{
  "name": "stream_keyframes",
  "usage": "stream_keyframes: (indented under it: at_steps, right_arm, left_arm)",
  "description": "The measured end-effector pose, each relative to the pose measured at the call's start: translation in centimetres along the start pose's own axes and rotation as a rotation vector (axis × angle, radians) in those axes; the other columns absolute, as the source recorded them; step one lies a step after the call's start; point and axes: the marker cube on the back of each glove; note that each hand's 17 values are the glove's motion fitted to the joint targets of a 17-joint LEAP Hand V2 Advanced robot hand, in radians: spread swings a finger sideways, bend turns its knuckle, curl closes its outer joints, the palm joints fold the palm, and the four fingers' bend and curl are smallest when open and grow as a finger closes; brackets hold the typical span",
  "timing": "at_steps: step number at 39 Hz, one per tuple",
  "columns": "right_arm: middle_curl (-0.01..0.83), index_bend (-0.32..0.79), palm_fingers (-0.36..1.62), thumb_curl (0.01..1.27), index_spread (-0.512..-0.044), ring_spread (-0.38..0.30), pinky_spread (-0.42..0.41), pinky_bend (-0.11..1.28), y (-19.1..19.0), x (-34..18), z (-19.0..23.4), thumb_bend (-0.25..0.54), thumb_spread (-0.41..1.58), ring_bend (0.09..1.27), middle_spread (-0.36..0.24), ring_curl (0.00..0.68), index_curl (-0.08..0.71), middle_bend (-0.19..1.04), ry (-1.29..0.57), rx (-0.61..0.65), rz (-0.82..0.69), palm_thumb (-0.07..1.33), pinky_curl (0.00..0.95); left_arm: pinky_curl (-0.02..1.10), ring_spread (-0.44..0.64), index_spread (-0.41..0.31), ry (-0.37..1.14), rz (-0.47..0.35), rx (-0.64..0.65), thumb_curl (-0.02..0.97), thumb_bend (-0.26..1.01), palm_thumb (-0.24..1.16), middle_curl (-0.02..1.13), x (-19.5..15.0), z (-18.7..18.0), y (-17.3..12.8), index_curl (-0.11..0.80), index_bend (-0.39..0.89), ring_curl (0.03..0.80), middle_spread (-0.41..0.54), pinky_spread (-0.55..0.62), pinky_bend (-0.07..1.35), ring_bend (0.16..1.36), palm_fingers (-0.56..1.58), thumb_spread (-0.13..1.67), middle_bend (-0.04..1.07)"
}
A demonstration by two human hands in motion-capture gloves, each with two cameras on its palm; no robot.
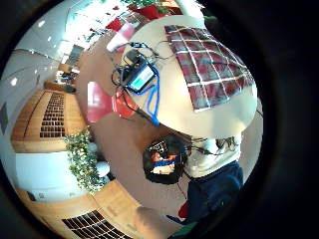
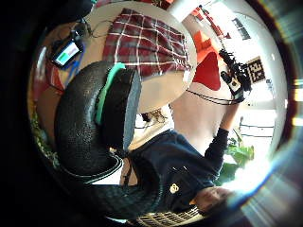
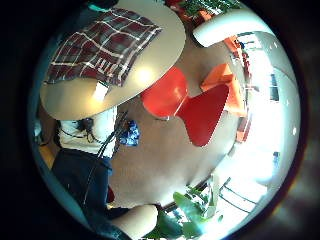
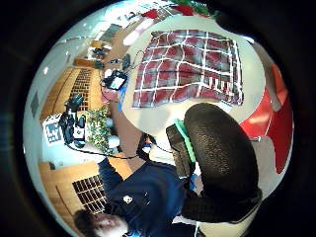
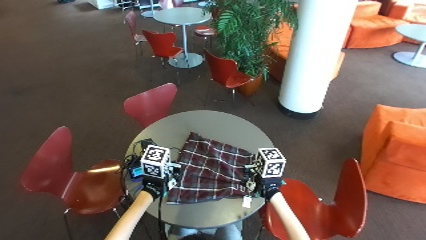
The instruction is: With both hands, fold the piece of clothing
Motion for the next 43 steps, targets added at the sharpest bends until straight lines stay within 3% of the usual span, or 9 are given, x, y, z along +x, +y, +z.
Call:
stream_keyframes:
  at_steps: [7, 18, 27, 29, 30, 31, 35, 38, 43]
  right_arm:
    - [0.104, 0.18, 0.34, 0.10, -0.281, 0.037, 0.121, 0.41, -0.4, 1.0, 0.4, 0.218, 0.83, 0.31, -0.046, 0.135, 0.145, 0.18, -0.021, 0.008, 0.014, 0.34, 0.176]
    - [0.183, 0.14, 0.35, 0.15, -0.343, 0.045, 0.148, 0.43, -2.0, 3.0, 0.4, 0.187, 1.14, 0.35, -0.049, 0.192, 0.200, 0.20, -0.010, -0.020, 0.017, 0.36, 0.236]
    - [0.236, 0.12, 0.39, 0.21, -0.352, 0.005, 0.119, 0.47, -7.0, 5.2, 7.2, 0.174, 1.15, 0.42, -0.055, 0.245, 0.203, 0.19, -0.006, -0.143, 0.034, 0.46, 0.281]
    - [0.244, 0.11, 0.39, 0.23, -0.354, -0.003, 0.117, 0.49, -7.8, 5.5, 8.9, 0.175, 1.14, 0.43, -0.062, 0.255, 0.200, 0.19, -0.011, -0.182, 0.042, 0.50, 0.292]
    - [0.249, 0.11, 0.39, 0.23, -0.355, -0.006, 0.116, 0.49, -7.8, 5.3, 9.5, 0.166, 1.14, 0.43, -0.061, 0.256, 0.202, 0.19, -0.009, -0.198, 0.048, 0.50, 0.293]
    - [0.251, 0.10, 0.40, 0.24, -0.357, -0.013, 0.115, 0.51, -7.6, 5.0, 9.9, 0.165, 1.13, 0.45, -0.067, 0.268, 0.199, 0.18, -0.004, -0.213, 0.057, 0.52, 0.303]
    - [0.270, 0.09, 0.52, 0.27, -0.357, -0.064, 0.053, 0.54, -5.4, 2.6, 9.9, 0.153, 1.09, 0.52, -0.086, 0.288, 0.185, 0.20, 0.047, -0.245, 0.100, 0.58, 0.307]
    - [0.286, 0.10, 0.53, 0.28, -0.358, -0.085, 0.027, 0.54, -5.7, 2.4, 11.0, 0.141, 1.07, 0.53, -0.096, 0.308, 0.192, 0.20, 0.104, -0.203, 0.114, 0.61, 0.321]
    - [0.306, 0.18, 0.64, 0.31, -0.360, -0.112, -0.027, 0.56, -5.5, 2.7, 12.5, 0.139, 1.02, 0.51, -0.128, 0.320, 0.222, 0.19, 0.142, -0.112, 0.139, 0.70, 0.338]
  left_arm:
    - [0.13, 0.16, -0.083, 0.025, -0.003, -0.049, 0.067, 0.13, 0.21, 0.13, -0.2, 0.6, -0.6, 0.173, 0.33, 0.149, 0.029, 0.15, 0.23, 0.41, 0.45, 0.85, 0.17]
    - [0.20, 0.21, -0.095, 0.043, 0.007, -0.049, 0.123, 0.10, 0.21, 0.19, -0.7, 2.4, -1.7, 0.257, 0.28, 0.198, 0.051, 0.18, 0.23, 0.43, 0.40, 1.15, 0.16]
    - [0.25, 0.22, -0.100, 0.161, 0.139, -0.094, 0.172, 0.05, 0.22, 0.20, 0.9, 10.8, -3.9, 0.301, 0.23, 0.230, 0.076, 0.18, 0.27, 0.46, 0.36, 1.16, 0.11]
    - [0.29, 0.17, -0.100, 0.200, 0.156, -0.112, 0.185, 0.05, 0.23, 0.18, 1.2, 13.1, -4.4, 0.292, 0.16, 0.244, 0.081, 0.11, 0.40, 0.50, 0.43, 1.15, 0.08]
    - [0.26, 0.20, -0.100, 0.208, 0.157, -0.133, 0.186, 0.04, 0.23, 0.18, 1.2, 14.5, -4.7, 0.307, 0.21, 0.228, 0.084, 0.15, 0.32, 0.47, 0.36, 1.15, 0.11]
    - [0.33, 0.12, -0.100, 0.208, 0.156, -0.161, 0.197, 0.05, 0.25, 0.19, 1.3, 16.0, -5.1, 0.290, 0.12, 0.264, 0.065, 0.05, 0.48, 0.53, 0.53, 1.14, 0.11]
    - [0.34, 0.05, -0.111, 0.154, 0.129, -0.270, 0.222, 0.03, 0.29, 0.21, 1.3, 21.0, -6.0, 0.282, 0.12, 0.261, 0.019, -0.04, 0.53, 0.52, 0.61, 1.11, 0.15]
    - [0.37, 0.03, -0.116, 0.132, 0.097, -0.298, 0.235, 0.01, 0.30, 0.23, 1.6, 21.4, -5.0, 0.287, 0.13, 0.282, 0.007, -0.06, 0.56, 0.51, 0.58, 1.07, 0.15]
    - [0.37, -0.01, -0.140, 0.131, 0.060, -0.204, 0.263, 0.00, 0.36, 0.25, 2.1, 20.2, -2.6, 0.304, 0.18, 0.284, -0.043, -0.10, 0.54, 0.48, 0.65, 1.03, 0.18]
